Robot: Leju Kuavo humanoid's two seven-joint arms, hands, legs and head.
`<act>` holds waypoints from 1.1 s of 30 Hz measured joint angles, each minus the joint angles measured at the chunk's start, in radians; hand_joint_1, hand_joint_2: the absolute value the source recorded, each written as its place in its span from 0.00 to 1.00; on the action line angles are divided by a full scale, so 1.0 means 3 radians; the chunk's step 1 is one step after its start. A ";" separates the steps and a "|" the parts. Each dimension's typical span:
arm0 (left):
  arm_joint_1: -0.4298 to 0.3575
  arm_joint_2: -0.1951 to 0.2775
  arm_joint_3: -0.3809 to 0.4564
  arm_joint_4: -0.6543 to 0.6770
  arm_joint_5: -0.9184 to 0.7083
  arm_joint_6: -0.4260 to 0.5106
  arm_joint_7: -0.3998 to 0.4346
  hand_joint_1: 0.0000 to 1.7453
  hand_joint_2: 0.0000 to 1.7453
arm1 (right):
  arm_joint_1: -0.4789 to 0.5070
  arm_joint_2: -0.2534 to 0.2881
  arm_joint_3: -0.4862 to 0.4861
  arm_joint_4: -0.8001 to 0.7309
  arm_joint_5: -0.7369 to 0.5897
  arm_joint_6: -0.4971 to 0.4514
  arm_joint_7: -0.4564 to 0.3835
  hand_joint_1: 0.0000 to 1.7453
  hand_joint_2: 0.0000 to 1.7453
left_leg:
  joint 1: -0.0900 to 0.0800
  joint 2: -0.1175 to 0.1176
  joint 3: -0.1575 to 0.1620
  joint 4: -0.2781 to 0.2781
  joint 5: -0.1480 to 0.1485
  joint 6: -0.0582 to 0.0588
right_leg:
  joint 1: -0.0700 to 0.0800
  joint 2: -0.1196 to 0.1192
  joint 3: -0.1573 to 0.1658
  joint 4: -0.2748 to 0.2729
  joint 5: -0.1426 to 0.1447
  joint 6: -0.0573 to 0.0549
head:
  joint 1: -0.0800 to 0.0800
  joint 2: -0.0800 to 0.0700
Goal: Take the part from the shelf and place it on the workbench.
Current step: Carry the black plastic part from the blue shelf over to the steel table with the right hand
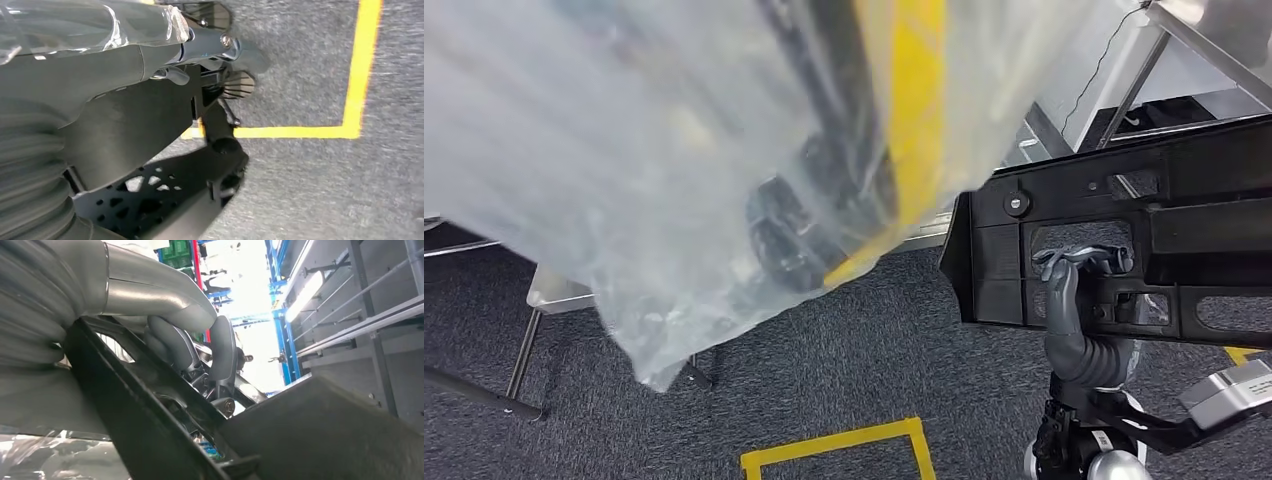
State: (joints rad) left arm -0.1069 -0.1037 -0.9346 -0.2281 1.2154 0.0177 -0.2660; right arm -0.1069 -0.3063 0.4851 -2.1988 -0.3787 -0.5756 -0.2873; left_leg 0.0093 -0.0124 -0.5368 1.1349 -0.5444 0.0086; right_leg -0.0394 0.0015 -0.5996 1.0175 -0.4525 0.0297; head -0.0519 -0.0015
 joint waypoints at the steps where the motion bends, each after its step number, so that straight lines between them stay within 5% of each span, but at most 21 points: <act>1: -0.0002 0.0000 0.0000 0.0000 0.0000 -0.0001 -0.0004 0.00 1.00 | -0.0001 0.0000 0.0000 0.0000 -0.0001 0.0000 0.0000 1.00 1.00 | 0.0001 0.0005 -0.0156 0.0212 -0.0080 -0.0011 | 0.0002 -0.0001 0.0026 -0.0002 -0.0026 -0.0009 | -0.0002 0.0000; 3: -0.0010 0.0000 0.0000 0.0000 0.0001 -0.0006 -0.0011 0.00 1.00 | 0.0000 0.0000 0.0001 0.0000 0.0000 -0.0001 0.0002 1.00 1.00 | -0.0004 0.0009 -0.0402 0.0461 -0.0209 -0.0010 | 0.0012 0.0003 0.0096 -0.0002 -0.0088 -0.0014 | -0.0004 0.0000; 4: -0.0015 0.0000 0.0000 0.0000 0.0002 -0.0011 -0.0015 0.00 1.00 | 0.0001 0.0000 0.0002 0.0000 0.0002 -0.0001 0.0002 1.00 1.00 | -0.0010 0.0010 -0.0454 0.0437 -0.0194 0.0005 | 0.0020 0.0006 0.0145 -0.0003 -0.0122 -0.0015 | -0.0005 0.0000; 9: -0.0001 0.0007 -0.0001 0.0004 0.0008 -0.0024 -0.0004 0.00 1.00 | -0.0006 0.0000 0.0007 0.0001 0.0012 -0.0005 0.0009 1.00 1.00 | -0.0114 0.0009 -0.0331 -0.0394 0.0473 0.0193 | 0.0053 0.0019 0.0372 -0.0048 -0.0274 -0.0002 | -0.0009 -0.0001; 12: 0.0003 0.0004 -0.0001 0.0006 0.0016 -0.0028 -0.0012 0.00 1.00 | -0.0007 0.0000 0.0012 -0.0002 0.0029 -0.0008 0.0030 1.00 1.00 | -0.0137 0.0007 -0.0202 -0.0554 0.0500 0.0244 | 0.0033 0.0018 0.0426 -0.0042 -0.0221 0.0064 | -0.0010 0.0001; 14: -0.0002 0.0003 -0.0001 0.0006 0.0027 -0.0033 -0.0015 0.00 1.00 | -0.0014 -0.0001 0.0013 -0.0003 0.0042 -0.0008 0.0038 1.00 1.00 | -0.0120 0.0000 -0.0066 -0.0656 0.0506 0.0271 | 0.0031 0.0013 0.0347 0.0163 -0.0202 0.0086 | -0.0009 0.0001; 17: 0.0002 -0.0005 -0.0002 0.0006 0.0043 -0.0038 -0.0015 0.00 1.00 | -0.0021 -0.0006 0.0013 -0.0003 0.0050 -0.0008 0.0046 1.00 1.00 | -0.0103 -0.0002 0.0035 -0.0695 0.0453 0.0281 | 0.0033 0.0011 -0.0043 0.0692 -0.0397 0.0105 | -0.0004 0.0001; 19: 0.0013 -0.0010 -0.0003 0.0006 0.0052 -0.0039 -0.0015 0.00 1.00 | -0.0018 -0.0006 0.0014 -0.0003 0.0053 -0.0009 0.0050 1.00 1.00 | -0.0092 -0.0006 0.0105 -0.0695 0.0386 0.0264 | 0.0028 0.0010 -0.0229 0.0783 -0.0508 0.0132 | -0.0003 0.0001; 20: 0.0017 -0.0010 -0.0003 0.0006 0.0054 -0.0039 -0.0015 0.00 1.00 | -0.0018 -0.0006 0.0014 -0.0003 0.0056 -0.0009 0.0050 1.00 1.00 | -0.0082 -0.0008 0.0153 -0.0694 0.0347 0.0249 | 0.0023 0.0009 -0.0249 0.0679 -0.0455 0.0150 | -0.0003 0.0001; 23: 0.0020 -0.0010 -0.0003 0.0006 0.0049 -0.0039 -0.0014 0.00 1.00 | -0.0019 -0.0006 0.0016 0.0000 0.0058 -0.0009 0.0051 1.00 1.00 | -0.0067 -0.0012 0.0275 -0.0672 0.0207 0.0186 | -0.0009 -0.0009 -0.0159 0.0076 0.0052 0.0197 | 0.0013 0.0001; 25: 0.0016 -0.0010 -0.0003 0.0006 0.0052 -0.0039 -0.0012 0.00 1.00 | -0.0016 -0.0006 0.0020 0.0001 0.0058 -0.0012 0.0058 1.00 1.00 | -0.0077 -0.0009 0.0306 -0.0650 0.0133 0.0137 | -0.0011 -0.0023 -0.0136 -0.0096 0.0210 0.0149 | 0.0030 0.0001; 28: 0.0010 -0.0010 -0.0004 0.0006 0.0053 -0.0040 -0.0012 0.00 1.00 | -0.0022 -0.0005 0.0025 -0.0004 0.0062 -0.0016 0.0063 1.00 1.00 | -0.0068 0.0001 0.0305 -0.0540 0.0108 0.0088 | -0.0008 -0.0020 -0.0090 -0.0097 0.0165 0.0051 | 0.0032 0.0002; 30: 0.0003 -0.0011 -0.0006 0.0006 0.0051 -0.0042 -0.0011 0.00 1.00 | -0.0030 -0.0005 0.0028 -0.0005 0.0065 -0.0015 0.0061 1.00 1.00 | -0.0050 0.0008 0.0115 -0.0202 0.0052 0.0052 | -0.0012 -0.0020 -0.0040 -0.0101 0.0128 0.0015 | 0.0027 0.0002; 33: -0.0001 -0.0012 -0.0009 0.0006 0.0052 -0.0043 -0.0015 0.00 1.00 | -0.0033 -0.0005 0.0031 -0.0005 0.0068 -0.0014 0.0063 1.00 1.00 | -0.0033 0.0013 -0.0317 0.0379 -0.0214 0.0005 | -0.0009 -0.0021 0.0039 -0.0101 0.0044 0.0004 | 0.0022 0.0001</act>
State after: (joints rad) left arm -0.1073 -0.1072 -0.9372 -0.2262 1.2311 0.0050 -0.2705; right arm -0.1167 -0.3079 0.4946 -2.2004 -0.3583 -0.5799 -0.2686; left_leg -0.0006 -0.0084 -0.6319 1.2485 -0.6086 0.0100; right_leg -0.0421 -0.0049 -0.5879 0.9871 -0.4391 0.0310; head -0.0454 -0.0011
